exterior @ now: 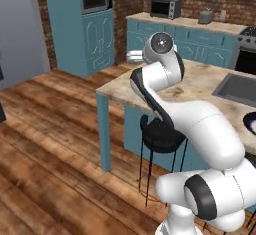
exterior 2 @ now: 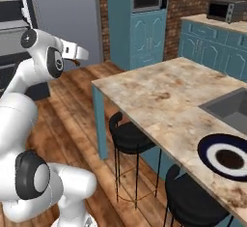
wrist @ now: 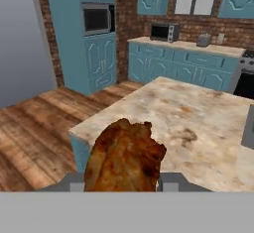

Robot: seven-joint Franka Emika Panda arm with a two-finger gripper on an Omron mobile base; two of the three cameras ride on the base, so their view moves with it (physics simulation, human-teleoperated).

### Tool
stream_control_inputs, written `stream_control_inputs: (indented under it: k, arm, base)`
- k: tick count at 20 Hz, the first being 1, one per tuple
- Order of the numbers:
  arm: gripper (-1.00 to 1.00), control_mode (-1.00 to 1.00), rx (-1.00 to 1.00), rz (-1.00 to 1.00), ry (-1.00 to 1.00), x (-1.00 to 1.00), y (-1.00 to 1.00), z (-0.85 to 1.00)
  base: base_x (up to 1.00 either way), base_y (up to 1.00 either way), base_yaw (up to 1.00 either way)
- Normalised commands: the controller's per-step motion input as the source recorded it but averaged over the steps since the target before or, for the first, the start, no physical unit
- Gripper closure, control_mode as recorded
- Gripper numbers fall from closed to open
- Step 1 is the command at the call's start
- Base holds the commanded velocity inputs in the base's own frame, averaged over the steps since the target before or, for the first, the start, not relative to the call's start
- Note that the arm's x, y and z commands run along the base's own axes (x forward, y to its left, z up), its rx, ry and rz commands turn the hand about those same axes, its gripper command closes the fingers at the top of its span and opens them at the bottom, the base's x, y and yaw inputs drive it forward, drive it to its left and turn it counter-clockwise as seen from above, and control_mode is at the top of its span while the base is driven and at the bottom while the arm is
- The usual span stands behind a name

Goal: Take the cheese, chicken drumstick, and onion from the fridge and place them on the plate on the dining counter to create an appetizer plate.

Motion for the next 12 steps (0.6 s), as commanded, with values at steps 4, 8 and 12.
stream_control_inputs:
  k: [4,8,12]
  arm:
    - [1.0,1.0,0.0,0.0,0.0,0.0,0.0,0.0]
    - [1.0,1.0,0.0,0.0,0.0,0.0,0.0,0.0]
    - [1.0,1.0,0.0,0.0,0.0,0.0,0.0,0.0]
  base:
    - [-0.99,-0.29,-0.41]
    - [-0.54,-0.47,-0.4]
    - [-0.03,-0.26,-0.42]
